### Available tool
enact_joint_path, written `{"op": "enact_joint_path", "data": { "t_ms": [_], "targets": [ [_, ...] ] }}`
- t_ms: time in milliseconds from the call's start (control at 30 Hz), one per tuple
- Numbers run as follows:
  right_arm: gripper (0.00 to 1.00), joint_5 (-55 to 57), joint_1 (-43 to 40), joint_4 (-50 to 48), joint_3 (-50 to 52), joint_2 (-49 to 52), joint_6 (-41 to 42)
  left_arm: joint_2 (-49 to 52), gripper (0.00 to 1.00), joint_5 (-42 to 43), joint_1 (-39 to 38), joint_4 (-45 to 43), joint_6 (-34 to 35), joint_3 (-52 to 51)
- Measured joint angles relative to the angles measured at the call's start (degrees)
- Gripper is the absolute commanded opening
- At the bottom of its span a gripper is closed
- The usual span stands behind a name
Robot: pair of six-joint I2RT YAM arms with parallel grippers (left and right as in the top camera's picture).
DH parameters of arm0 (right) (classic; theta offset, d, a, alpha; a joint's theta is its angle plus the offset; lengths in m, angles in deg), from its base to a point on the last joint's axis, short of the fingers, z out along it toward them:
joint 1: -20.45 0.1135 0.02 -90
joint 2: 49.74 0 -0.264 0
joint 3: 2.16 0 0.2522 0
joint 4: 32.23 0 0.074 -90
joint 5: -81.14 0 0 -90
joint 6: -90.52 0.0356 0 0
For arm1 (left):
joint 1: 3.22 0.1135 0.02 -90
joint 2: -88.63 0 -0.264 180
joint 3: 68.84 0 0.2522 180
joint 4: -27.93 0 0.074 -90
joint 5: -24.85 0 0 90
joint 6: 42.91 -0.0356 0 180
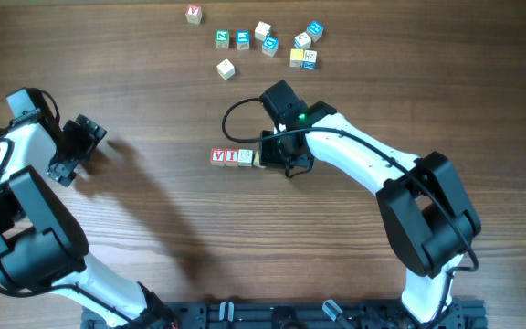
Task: Form a horizontal line
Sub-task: 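Push the 'C' block leftward against the white block with right gripper, then raise the right gripper and move it back to the block cluster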
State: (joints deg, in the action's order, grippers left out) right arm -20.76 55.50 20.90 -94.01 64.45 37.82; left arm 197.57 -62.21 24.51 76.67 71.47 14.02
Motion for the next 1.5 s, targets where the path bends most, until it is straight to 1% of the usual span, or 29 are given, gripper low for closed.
{"op": "enact_joint_path", "data": {
  "t_ms": [133, 300, 733, 833, 900, 933, 1033, 1200, 1233, 1267, 1433, 1467, 1500],
  "targets": [
    [0.04, 2.19, 0.0, -0.04, 0.02, 0.04, -0.02, 0.0, 1.0, 0.0, 0.0, -0.02, 0.0, 0.0],
    [0.04, 2.34, 0.0, -1.36, 0.02, 0.07, -1.49, 0.0, 1.0, 0.0, 0.0, -0.02, 0.0, 0.0],
    [0.05, 3.91, -0.72, -2.51, 0.02, 0.07, -2.03, 0.0, 1.0, 0.0, 0.0, 0.0, 0.0, 0.0],
    [0.05, 4.5, -3.87, -3.39, 0.02, 0.07, -2.03, 0.0, 1.0, 0.0, 0.0, -0.02, 0.0, 0.0],
    [0.06, 4.66, -7.15, -4.44, 0.02, 0.04, -2.03, 0.0, 1.0, 0.0, 0.0, -0.02, 0.0, 0.0],
    [0.09, 4.72, -8.55, -4.81, 0.02, 0.07, -2.05, 0.0, 1.0, 0.0, 0.0, -0.02, 0.0, 0.0],
    [0.09, 5.11, -12.0, -5.35, 0.02, 0.07, -2.25, 0.0, 1.0, 0.0, 0.0, -0.02, 0.0, 0.0],
    [0.09, 5.16, -13.81, -5.14, 0.02, 0.07, -2.73, 0.0, 1.0, 0.0, 0.0, -0.02, 0.0, 0.0],
    [0.09, 4.87, -14.12, -4.83, 0.02, 0.07, -3.15, 0.0, 1.0, 0.0, 0.0, -0.02, 0.0, 0.0],
    [0.05, 4.76, -14.49, -4.35, 0.02, 0.04, -3.69, 0.0, 1.0, 0.0, 0.0, -0.02, 0.0, 0.0],
    [0.04, 4.92, -16.31, -3.26, 0.02, 0.07, -7.23, 0.0, 1.0, 0.0, 0.0, -0.02, 0.0, 0.0],
    [0.09, 5.46, -16.31, -3.26, 0.02, 0.07, -8.11, 0.0, 1.0, 0.0, 0.0, -0.02, 0.0, 0.0],
    [0.19, 5.99, -16.28, -3.28, 0.02, 0.07, -8.76, 0.0, 1.0, 0.0, 0.0, -0.02, 0.0, 0.0]
  ]
}}
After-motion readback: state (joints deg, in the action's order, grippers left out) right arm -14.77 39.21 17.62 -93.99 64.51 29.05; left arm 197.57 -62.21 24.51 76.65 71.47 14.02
